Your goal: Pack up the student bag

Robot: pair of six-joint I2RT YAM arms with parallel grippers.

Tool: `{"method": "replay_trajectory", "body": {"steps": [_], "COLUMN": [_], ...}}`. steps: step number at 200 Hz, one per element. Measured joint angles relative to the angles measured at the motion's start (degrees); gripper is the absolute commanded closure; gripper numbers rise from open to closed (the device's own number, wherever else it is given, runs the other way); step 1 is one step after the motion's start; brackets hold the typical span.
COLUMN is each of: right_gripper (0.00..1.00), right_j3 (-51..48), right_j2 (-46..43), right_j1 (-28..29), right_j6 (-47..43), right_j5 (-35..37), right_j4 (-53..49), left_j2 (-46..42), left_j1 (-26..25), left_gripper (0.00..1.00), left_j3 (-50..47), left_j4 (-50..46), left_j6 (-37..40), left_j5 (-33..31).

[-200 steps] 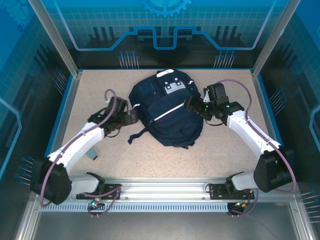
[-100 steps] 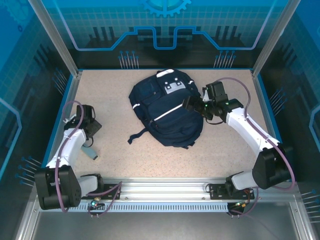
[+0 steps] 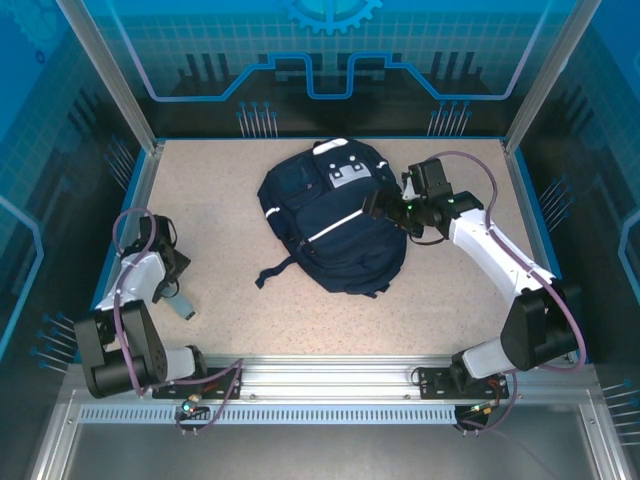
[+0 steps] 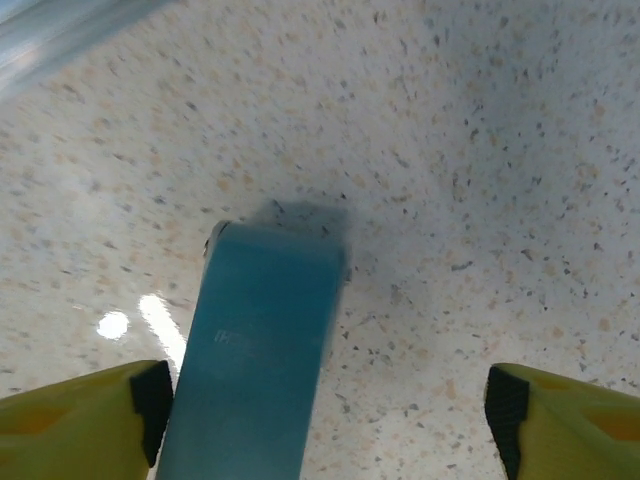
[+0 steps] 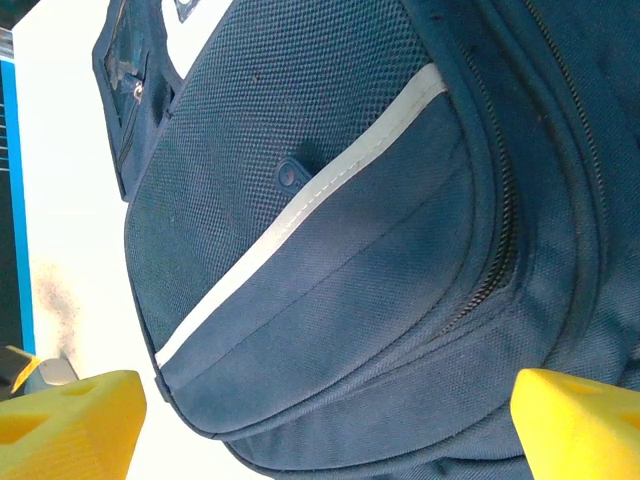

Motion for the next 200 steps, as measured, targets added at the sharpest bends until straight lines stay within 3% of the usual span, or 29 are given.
{"method": "replay_trajectory", "body": {"steps": [49,85,117,173,200], "right_gripper": [0.07,0.07,0.07,0.08,0.08], "right_j3": [0.0,0.0,0.0,0.0,0.0], "right_j2": [-1.6,-2.4,-2.6,-3.0,-3.0], "right_j1": [0.3,0.3,0.3,0.4,1.6], "right_j6": [0.0,0.1,0.3,0.2,0.0], "right_j5": [0.9,1.6,2.2,2.5,3.6], "right_j4": [-0.9,-1.3,-1.6,-1.9,-2.6], "left_j2": [2.3,2.1,2.1,3.4,3.6], "left_j1": [-0.1,-3.3,-11.0,-29.7,-34.2], "left_gripper": [0.52,0.63,0.63,0.61,0.54], "left_j3": [-0.5,-0.9,-0.9,0.7,0.8], "left_j4": [2.0,3.2,4.1,3.6,3.6], "left_j6": [1.3,1.5,1.3,-3.0,-5.3], "left_j5": [3.5,4.3,4.8,6.0,6.3]}}
